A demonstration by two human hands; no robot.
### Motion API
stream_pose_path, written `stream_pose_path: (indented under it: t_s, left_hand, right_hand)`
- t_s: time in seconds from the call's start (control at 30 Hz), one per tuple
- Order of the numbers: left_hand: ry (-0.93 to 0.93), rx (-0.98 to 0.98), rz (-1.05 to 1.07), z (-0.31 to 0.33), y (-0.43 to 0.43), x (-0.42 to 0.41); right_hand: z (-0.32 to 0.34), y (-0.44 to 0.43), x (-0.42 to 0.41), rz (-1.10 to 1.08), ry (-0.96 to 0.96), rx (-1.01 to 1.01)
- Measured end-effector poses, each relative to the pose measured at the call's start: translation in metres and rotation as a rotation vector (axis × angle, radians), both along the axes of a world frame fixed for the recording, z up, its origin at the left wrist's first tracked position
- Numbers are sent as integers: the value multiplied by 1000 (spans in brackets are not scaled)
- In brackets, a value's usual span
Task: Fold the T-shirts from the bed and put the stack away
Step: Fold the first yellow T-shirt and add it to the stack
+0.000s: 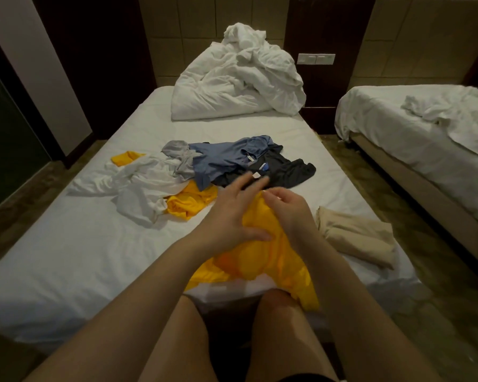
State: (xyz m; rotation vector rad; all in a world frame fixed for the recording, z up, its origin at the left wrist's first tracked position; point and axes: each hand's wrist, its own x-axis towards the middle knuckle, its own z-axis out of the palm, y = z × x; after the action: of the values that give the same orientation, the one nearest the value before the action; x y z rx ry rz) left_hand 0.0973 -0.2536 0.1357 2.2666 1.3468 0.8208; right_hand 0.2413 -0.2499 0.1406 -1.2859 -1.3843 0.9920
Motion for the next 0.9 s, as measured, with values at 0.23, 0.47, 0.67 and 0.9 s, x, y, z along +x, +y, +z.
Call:
stream_pose_path:
  t_s: [0.23,0.47,0.67,0.9]
  left_hand:
    - [-196,-55,103,-6,2,8]
    - [-748,-347,499,-1,7,-8]
    - [-998,-489,486,7,5,-19]
    - [-879,-463,476,2,4,-19]
  right_hand:
    - [1,-11,9,217,301,-132]
    - [-57,-18,11,214,-150,-98]
    - [-56,-15,-3,284,-36,-103]
    - [-62,-16,-16,52,51,18]
